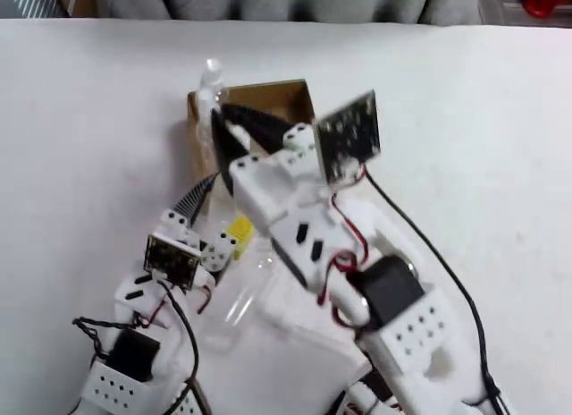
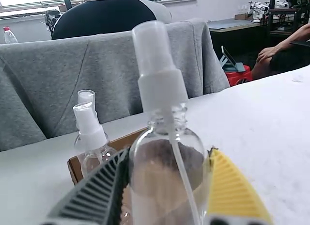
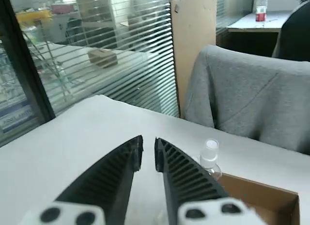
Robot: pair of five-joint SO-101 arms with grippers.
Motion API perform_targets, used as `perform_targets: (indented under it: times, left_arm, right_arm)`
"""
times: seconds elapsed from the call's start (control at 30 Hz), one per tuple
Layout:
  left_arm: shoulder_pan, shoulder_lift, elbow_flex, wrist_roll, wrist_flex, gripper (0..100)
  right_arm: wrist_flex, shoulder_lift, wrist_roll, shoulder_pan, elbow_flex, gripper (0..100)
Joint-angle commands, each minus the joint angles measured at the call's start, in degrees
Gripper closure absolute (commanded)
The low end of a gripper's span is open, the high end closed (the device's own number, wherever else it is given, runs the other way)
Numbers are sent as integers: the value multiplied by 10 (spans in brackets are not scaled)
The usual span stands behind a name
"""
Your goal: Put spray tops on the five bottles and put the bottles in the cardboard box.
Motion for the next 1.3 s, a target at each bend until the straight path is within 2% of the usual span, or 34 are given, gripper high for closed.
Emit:
perform_targets:
  times: [0.0,0.17,0.43,0.63,1.13,1.27]
  left_arm:
    - [-4,-10,-1,-6,1,980]
    - [-1,-10,-1,-6,1,980]
    - [0,-10,-1,-6,-1,980]
    - [-1,-10,-1,-6,-1,980]
    - [-3,-10,-1,-6,1,980]
    - [-4,-10,-1,-6,1,980]
  right_arm:
    - [-15,35,-3,31,-31,983]
    - [-8,72,-3,37,-27,983]
    - [102,75,-3,-15,-31,983]
    - [107,75,-3,-13,-31,981]
    - [109,-22,-2,-12,-32,980]
    - [157,-52,15,-12,-47,980]
